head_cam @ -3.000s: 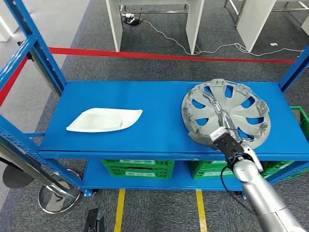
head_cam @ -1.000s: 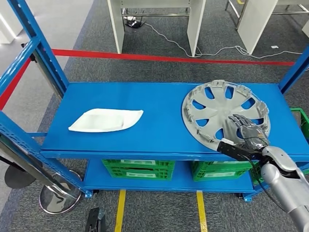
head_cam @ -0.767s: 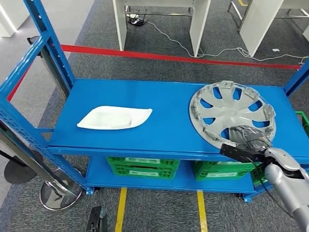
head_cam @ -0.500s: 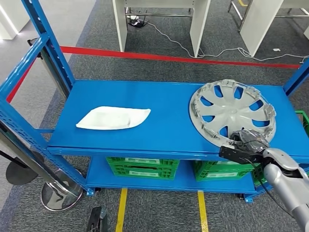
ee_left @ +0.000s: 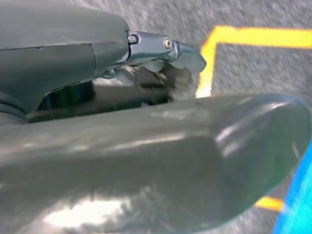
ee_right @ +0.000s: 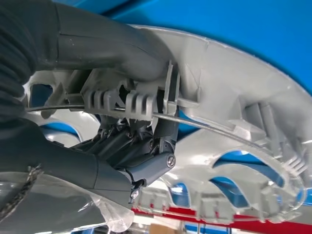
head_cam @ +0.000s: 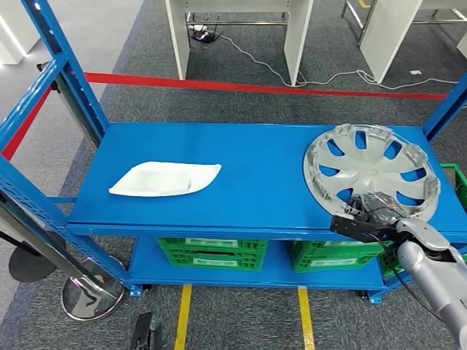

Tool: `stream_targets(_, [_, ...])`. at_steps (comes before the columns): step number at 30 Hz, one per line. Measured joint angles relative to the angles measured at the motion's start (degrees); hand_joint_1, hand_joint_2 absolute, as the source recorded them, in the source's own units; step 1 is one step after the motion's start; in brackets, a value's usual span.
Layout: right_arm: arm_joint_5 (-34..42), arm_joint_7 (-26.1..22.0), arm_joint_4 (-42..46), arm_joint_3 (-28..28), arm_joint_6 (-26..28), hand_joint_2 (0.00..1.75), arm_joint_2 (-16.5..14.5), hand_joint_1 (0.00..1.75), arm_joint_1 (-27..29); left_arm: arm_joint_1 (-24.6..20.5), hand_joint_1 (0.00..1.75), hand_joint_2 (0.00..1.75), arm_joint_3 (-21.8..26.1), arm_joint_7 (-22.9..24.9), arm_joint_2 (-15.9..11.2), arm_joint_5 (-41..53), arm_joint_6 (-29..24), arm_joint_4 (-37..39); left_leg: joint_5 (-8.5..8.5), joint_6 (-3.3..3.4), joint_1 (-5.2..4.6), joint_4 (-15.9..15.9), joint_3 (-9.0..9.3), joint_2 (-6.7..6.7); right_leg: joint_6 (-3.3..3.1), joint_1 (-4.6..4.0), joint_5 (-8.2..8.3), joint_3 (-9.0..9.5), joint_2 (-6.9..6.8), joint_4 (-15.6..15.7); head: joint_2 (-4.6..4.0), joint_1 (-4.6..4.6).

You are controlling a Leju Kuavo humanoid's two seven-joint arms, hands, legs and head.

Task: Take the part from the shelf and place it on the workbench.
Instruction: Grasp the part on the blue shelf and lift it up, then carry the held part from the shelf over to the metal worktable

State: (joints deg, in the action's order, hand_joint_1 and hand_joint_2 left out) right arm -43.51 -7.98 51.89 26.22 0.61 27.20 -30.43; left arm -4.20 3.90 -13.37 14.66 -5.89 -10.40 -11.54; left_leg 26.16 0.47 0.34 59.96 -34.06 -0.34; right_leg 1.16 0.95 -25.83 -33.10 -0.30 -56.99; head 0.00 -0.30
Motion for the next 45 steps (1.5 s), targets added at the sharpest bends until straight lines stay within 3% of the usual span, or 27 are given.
stream_targets(3, [-0.1,-2.3,0.9,0.1,4.7,1.75,0.0,1.75,1.5,0.1,0.0,0.0,0.3,-3.3,-0.1,-1.2,1.5,0.0,-0.12,1.06,-0.18,-1.4,0.33,-0.05,1.11,-0.02,0.21,-0.2,0.13,0.2,0.0,0.03])
stream_targets(5, [-1.2,-3.6,3.2,-0.1,9.9,1.75,-0.1,1.75,3.9,0.1,0.0,0.0,0.4,-5.3,-0.1,-1.5,1.7,0.0,-0.4,1.87,-0.08,-1.7,0.43,-0.07,1.66,0.17,-0.7,-0.9,0.11,-0.7,0.0,0.15])
stream_targets(6, [-2.4,-4.2,4.8,-0.3,13.2,1.75,-0.3,1.75,5.3,0.2,0.0,0.0,0.5,-6.1,-0.1,-1.5,1.7,0.0,-0.53,2.19,0.01,-1.9,0.45,-0.09,1.81,0.22,-2.04,-2.06,0.13,-2.9,0.0,0.25])
stream_targets(8, [-7.0,-4.9,8.3,-1.0,21.3,1.75,-0.9,1.75,8.4,0.2,0.0,0.0,0.7,-7.3,-0.1,-1.5,1.6,0.0,-0.53,2.54,-0.03,-1.9,0.34,-0.13,1.93,0.24,-5.74,-5.88,0.17,-10.7,0.0,0.42])
stream_targets(9, [-10.5,-4.9,10.5,-1.5,25.9,1.75,-1.3,1.75,10.1,0.3,0.0,0.0,0.8,-8.0,-0.2,-1.5,1.5,0.0,-0.48,2.59,-0.07,-1.9,0.32,-0.17,1.98,0.25,-7.05,-7.76,0.19,-14.4,0.0,0.43])
stream_targets(10, [-14.3,-4.9,12.9,-2.2,29.9,1.75,-1.8,1.75,11.9,0.3,0.0,0.0,0.9,-8.6,-0.3,-1.5,1.4,0.0,-0.4,2.62,-0.1,-1.9,0.36,-0.22,2.0,0.25,-7.37,-8.9,0.18,-16.6,0.0,0.43])
stream_targets(11, [-18.2,-4.8,15.3,-2.8,32.9,1.75,-2.3,1.75,13.5,0.4,0.0,0.0,1.0,-9.1,-0.4,-1.3,1.1,0.0,-0.3,2.59,-0.1,-1.8,0.43,-0.28,1.97,0.27,-6.48,-8.91,0.18,-16.3,0.0,0.43])
stream_targets(13, [-25.7,-5.6,21.0,-4.3,36.5,1.75,-3.4,1.75,16.6,0.5,0.0,0.0,1.1,-9.8,-0.5,-0.7,0.5,0.0,0.06,2.27,-0.08,-1.7,0.66,-0.38,1.89,0.39,-2.53,-6.13,0.1,-10.0,0.0,0.44])
stream_targets(15, [-30.6,-8.2,26.9,-6.2,37.7,1.75,-5.1,1.75,19.2,0.5,0.0,0.0,1.1,-10.1,-0.8,0.0,-0.4,0.0,0.51,1.64,-0.32,-1.3,0.61,-0.43,1.68,0.35,-0.22,-2.59,0.09,-3.3,0.0,0.49])
stream_targets(16, [-32.0,-10.1,30.0,-7.2,38.1,1.75,-6.3,1.75,20.5,0.6,0.0,0.0,1.0,-10.1,-0.9,0.3,-0.9,0.0,0.64,1.32,-0.43,-1.1,0.52,-0.45,1.45,0.29,-0.08,-1.7,0.14,-1.7,0.0,0.5])
stream_targets(20, [-31.8,-16.6,38.1,-10.3,38.6,1.75,-10.4,1.75,24.2,1.0,0.0,0.0,1.0,-9.9,-1.5,0.5,-2.3,0.0,0.75,0.68,-0.45,-1.0,0.49,-0.47,0.27,0.1,-0.74,-1.51,0.25,-1.5,0.0,0.54])
stream_targets(28, [-31.1,-17.8,39.0,-10.8,38.6,1.75,-11.2,1.75,24.6,1.0,0.0,0.0,1.0,-9.8,-1.6,0.6,-2.7,0.0,0.96,0.49,-0.43,-0.9,0.51,-0.47,0.02,0.23,-0.72,-1.46,0.22,-1.5,0.0,0.55])
stream_targets(30, [-29.6,-19.6,41.1,-12.1,38.6,1.75,-13.0,1.75,25.3,1.1,0.0,0.0,1.0,-9.7,-1.7,0.8,-3.2,0.0,2.58,0.02,-0.37,1.2,-0.26,-0.37,-0.5,0.31,-0.76,-1.31,0.12,-1.4,0.0,0.35])
stream_targets(31, [-28.9,-20.4,42.8,-13.2,38.6,1.75,-14.6,1.75,26.0,1.2,0.0,0.0,1.0,-9.6,-1.8,0.9,-3.5,0.0,4.59,-0.23,-0.35,5.7,-2.24,-0.3,-0.81,0.27,-0.81,-1.21,0.1,-1.3,0.0,0.27])
stream_targets(32, [-28.2,-21.1,44.8,-14.5,38.6,1.75,-16.4,1.75,26.7,1.3,0.0,0.0,1.0,-9.6,-2.0,1.0,-3.6,0.0,4.39,-0.13,-0.36,6.5,-2.53,-0.25,-1.08,0.18,-0.89,-0.99,0.2,-1.3,0.0,0.16])
stream_targets(34, [-27.9,-21.4,47.5,-16.3,38.6,1.75,-18.9,1.75,27.8,1.5,0.0,0.0,1.0,-9.5,-2.3,1.1,-3.6,0.0,2.78,0.65,-0.64,4.6,-1.84,-0.23,-0.67,-0.07,-0.89,-1.0,0.53,-1.4,0.0,0.22])
stream_targets(35, [-27.8,-21.4,48.1,-16.7,38.6,1.75,-19.4,1.75,28.1,1.6,0.0,0.0,1.0,-9.5,-2.4,1.1,-3.6,0.0,0.7,1.14,-0.77,0.1,0.1,-0.23,-0.27,-0.14,-0.83,-0.99,0.69,-1.4,0.0,0.25])
stream_targets(38, [-27.6,-21.8,48.7,-17.1,38.6,1.75,-19.8,1.75,28.4,1.6,0.0,0.0,0.9,-9.4,-2.4,1.2,-3.8,0.0,0.26,1.88,-0.42,-1.6,0.74,-0.14,0.78,-0.14,-2.08,-2.02,0.69,-2.9,0.0,0.41])
stream_targets(41, [-23.0,-23.6,48.7,-16.9,38.5,1.75,-20.0,1.75,29.0,1.5,0.0,0.0,0.9,-8.9,-2.4,1.3,-5.1,0.0,0.06,2.26,-0.3,-1.9,0.78,-0.08,1.42,-0.05,-6.94,-6.52,0.61,-12.6,0.0,0.63])
stream_targets(42, [-20.2,-23.8,48.7,-16.3,38.5,1.75,-19.8,1.75,29.5,1.6,0.0,0.0,0.9,-8.7,-2.5,1.2,-5.8,0.0,0.06,2.29,-0.32,-1.8,0.76,-0.08,1.55,-0.03,-7.88,-7.92,0.6,-15.6,0.0,0.61])
stream_targets(43, [-17.4,-23.5,48.6,-15.2,38.5,1.75,-19.4,1.75,30.1,1.6,0.0,0.0,0.9,-8.5,-2.7,1.3,-6.4,0.0,0.04,2.3,-0.33,-1.8,0.75,-0.09,1.62,-0.02,-7.82,-8.44,0.6,-16.7,0.0,0.61])
stream_targets(44, [-14.9,-22.9,48.6,-13.9,38.5,1.75,-18.9,1.75,30.5,1.5,0.0,0.0,0.9,-8.2,-2.8,1.4,-7.1,0.0,0.01,2.28,-0.33,-1.7,0.76,-0.1,1.61,-0.02,-6.73,-7.9,0.58,-15.6,0.0,0.63])
stream_targets(45, [-12.8,-22.4,48.7,-12.4,38.5,1.75,-18.5,1.75,30.8,1.5,0.0,0.0,0.9,-7.9,-3.0,1.5,-7.7,0.0,0.01,2.23,-0.33,-1.6,0.78,-0.1,1.51,-0.02,-4.81,-6.19,0.54,-12.3,0.0,0.62])
